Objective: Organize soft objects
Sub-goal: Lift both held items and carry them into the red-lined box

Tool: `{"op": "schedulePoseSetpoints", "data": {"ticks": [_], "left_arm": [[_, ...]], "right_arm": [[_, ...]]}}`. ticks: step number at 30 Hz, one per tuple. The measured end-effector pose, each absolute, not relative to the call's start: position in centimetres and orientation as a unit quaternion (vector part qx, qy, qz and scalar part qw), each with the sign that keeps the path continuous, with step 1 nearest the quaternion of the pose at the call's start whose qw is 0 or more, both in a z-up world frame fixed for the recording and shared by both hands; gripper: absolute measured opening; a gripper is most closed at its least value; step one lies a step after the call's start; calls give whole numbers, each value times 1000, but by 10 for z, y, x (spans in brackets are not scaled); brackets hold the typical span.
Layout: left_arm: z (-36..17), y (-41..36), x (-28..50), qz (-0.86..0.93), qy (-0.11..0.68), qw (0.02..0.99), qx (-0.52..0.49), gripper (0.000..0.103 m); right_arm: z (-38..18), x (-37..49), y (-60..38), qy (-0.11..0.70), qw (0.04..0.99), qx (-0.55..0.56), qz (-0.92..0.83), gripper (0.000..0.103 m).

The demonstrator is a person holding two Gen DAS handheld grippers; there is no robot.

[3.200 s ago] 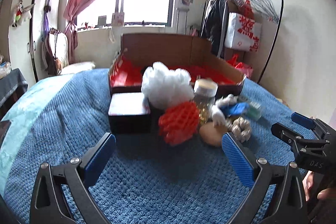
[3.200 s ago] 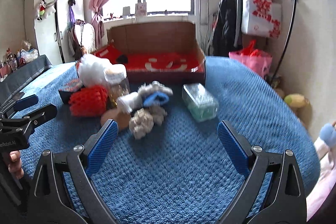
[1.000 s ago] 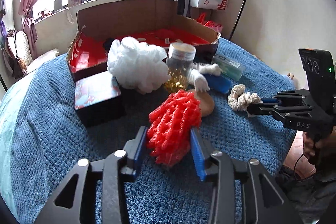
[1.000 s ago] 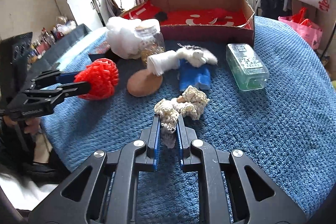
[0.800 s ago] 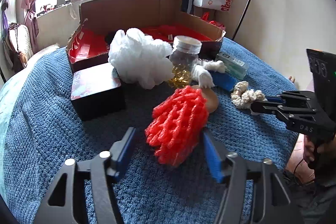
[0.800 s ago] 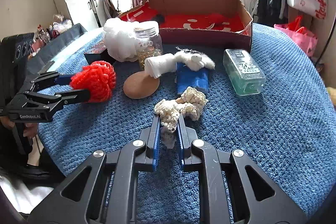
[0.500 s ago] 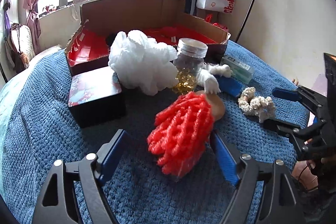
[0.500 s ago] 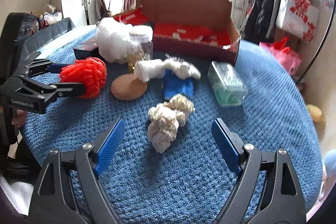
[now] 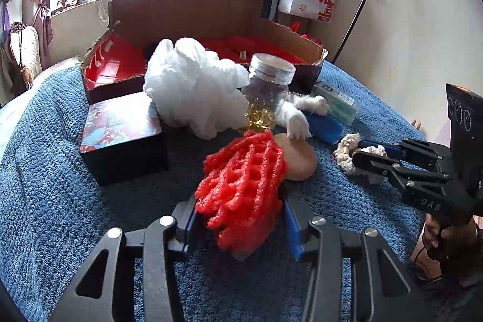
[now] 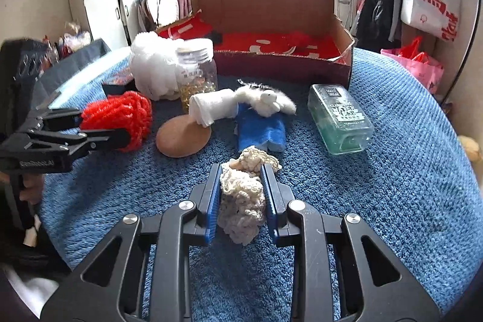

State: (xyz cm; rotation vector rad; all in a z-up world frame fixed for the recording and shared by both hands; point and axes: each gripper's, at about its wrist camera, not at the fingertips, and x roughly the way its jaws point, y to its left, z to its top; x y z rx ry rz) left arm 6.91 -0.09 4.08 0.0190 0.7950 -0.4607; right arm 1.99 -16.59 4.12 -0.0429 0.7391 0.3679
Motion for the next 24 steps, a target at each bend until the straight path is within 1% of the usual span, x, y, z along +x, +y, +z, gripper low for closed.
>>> {"op": "schedulePoseSetpoints", "data": {"ticks": [5,10,24], "left_arm": [[45,4,66,-223,383,897,3,48],[63,8,62,-232,369,900,-7,48],[109,1,88,-214,333,918,26,48]], "right_arm": [[45,17,-174,356,918,-13,174,24],[57,19,-181,344,924,-12,167,25],[82,46,-197,323,934,-32,149,25]]}}
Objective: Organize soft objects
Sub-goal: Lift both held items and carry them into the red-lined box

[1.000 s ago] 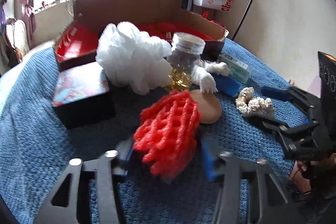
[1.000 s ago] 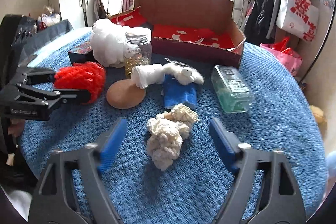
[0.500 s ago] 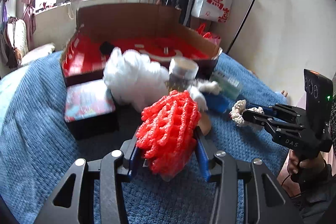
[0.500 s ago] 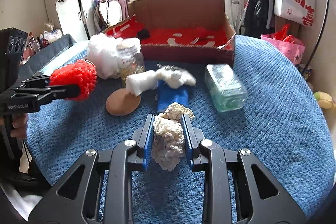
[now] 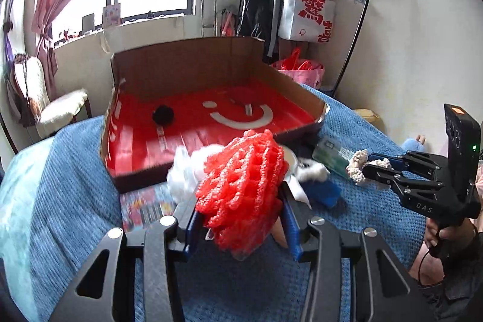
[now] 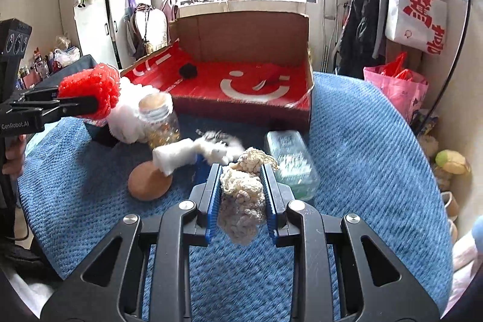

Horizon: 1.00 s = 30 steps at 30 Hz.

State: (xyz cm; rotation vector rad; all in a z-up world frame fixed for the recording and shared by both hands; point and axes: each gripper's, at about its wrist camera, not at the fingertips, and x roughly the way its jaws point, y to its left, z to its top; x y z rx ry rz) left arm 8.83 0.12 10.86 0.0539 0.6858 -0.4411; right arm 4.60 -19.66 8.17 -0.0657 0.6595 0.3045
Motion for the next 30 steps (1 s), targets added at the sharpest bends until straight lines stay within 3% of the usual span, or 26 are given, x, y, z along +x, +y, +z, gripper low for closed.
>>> {"op": "schedulePoseSetpoints", "data": {"ticks": [13,30], "left_arm": [[131,-11,138,-203,333,917,85,48],[118,-27,207,-221,392,882,137,48]], "right_arm": [[92,104,-187,331,925,-72,172,25],[96,162,-155,352,905,-103,213,25]]}}
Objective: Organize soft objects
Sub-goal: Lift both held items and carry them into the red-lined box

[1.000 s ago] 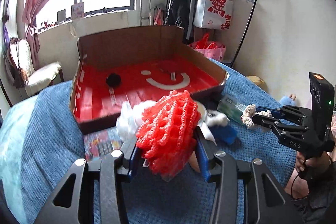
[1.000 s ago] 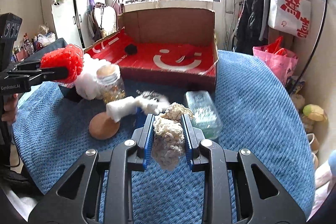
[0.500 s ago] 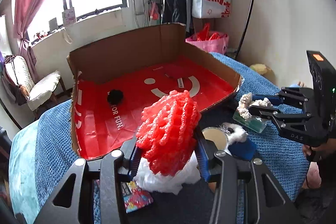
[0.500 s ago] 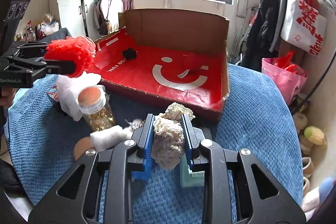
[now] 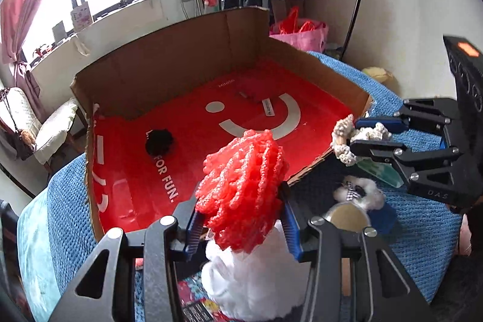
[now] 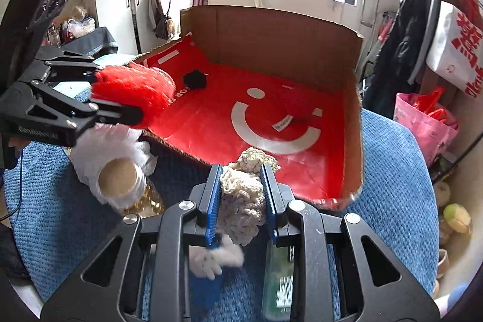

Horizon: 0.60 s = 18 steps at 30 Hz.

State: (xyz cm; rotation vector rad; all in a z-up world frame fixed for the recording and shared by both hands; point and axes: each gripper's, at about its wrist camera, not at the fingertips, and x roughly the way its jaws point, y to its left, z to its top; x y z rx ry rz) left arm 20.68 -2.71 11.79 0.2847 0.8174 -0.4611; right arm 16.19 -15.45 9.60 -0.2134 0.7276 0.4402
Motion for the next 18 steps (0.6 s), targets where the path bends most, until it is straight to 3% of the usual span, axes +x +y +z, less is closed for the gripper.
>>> {"op": "schedulePoseSetpoints", "data": {"ticks": [18], "left_arm": [[97,-33,273,-237,453,847,146,48]], "right_arm": [[88,242,-117,405,875,-124,234,25]]}}
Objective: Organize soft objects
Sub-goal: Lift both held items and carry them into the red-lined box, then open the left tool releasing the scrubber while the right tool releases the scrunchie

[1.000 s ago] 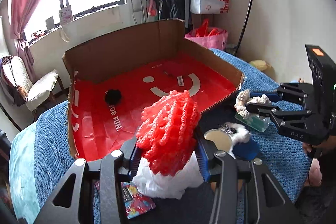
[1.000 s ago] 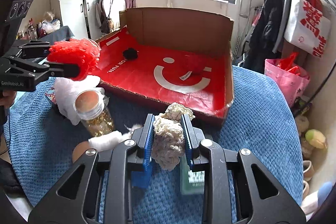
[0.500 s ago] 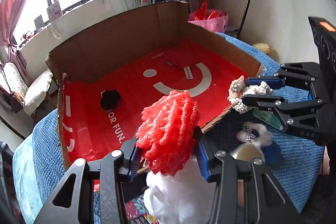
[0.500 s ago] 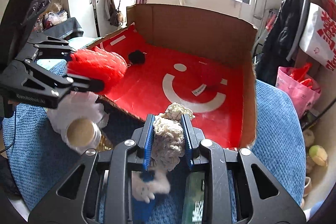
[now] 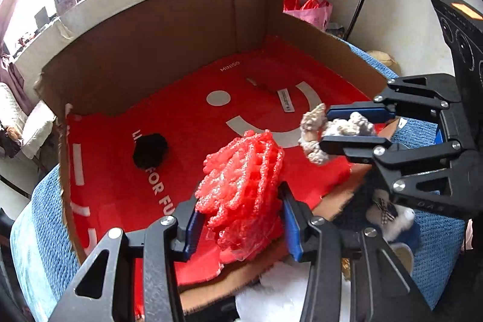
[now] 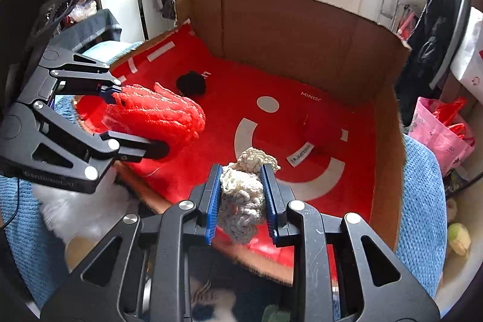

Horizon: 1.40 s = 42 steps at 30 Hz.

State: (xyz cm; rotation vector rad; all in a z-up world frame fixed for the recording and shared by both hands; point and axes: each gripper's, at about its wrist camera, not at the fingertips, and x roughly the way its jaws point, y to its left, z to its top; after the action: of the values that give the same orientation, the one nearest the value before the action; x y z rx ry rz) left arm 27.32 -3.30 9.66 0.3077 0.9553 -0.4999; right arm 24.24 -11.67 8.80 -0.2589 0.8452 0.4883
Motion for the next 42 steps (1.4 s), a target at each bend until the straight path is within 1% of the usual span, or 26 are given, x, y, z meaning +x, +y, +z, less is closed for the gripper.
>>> {"op": "schedulePoseSetpoints", "data": {"ticks": [12,23,29,31,36,39,40,41,42], "left_arm": [[73,-38,312,-240,489,824,157,49],[72,-34,314,-245,486,825,151,53],[70,-35,313,-246,481,828,152,56],[70,-35,312,-246,480,828,154,61],[69,-34,311,-245,478,829,156,64],[68,-33,311,-245,477,829,157,70],[68,-32,310,-245,477,830,156,71],[68,-32,310,-245,475,831,156,71],[68,-32,309,-244,474,832,156,72]], "right_arm": [[64,276,-111,445,858,-128,222,25],[58,284,-115,461,851,-111,225,25],[58,286,-113,461,851,-111,225,25],[58,287,-113,462,851,-109,225,25],[57,288,-114,464,850,-109,224,27],[57,287,-115,466,850,-111,221,30],[57,287,-115,466,850,-111,220,33],[56,287,-115,466,850,-113,217,46],[56,286,-116,465,852,-115,213,56]]}}
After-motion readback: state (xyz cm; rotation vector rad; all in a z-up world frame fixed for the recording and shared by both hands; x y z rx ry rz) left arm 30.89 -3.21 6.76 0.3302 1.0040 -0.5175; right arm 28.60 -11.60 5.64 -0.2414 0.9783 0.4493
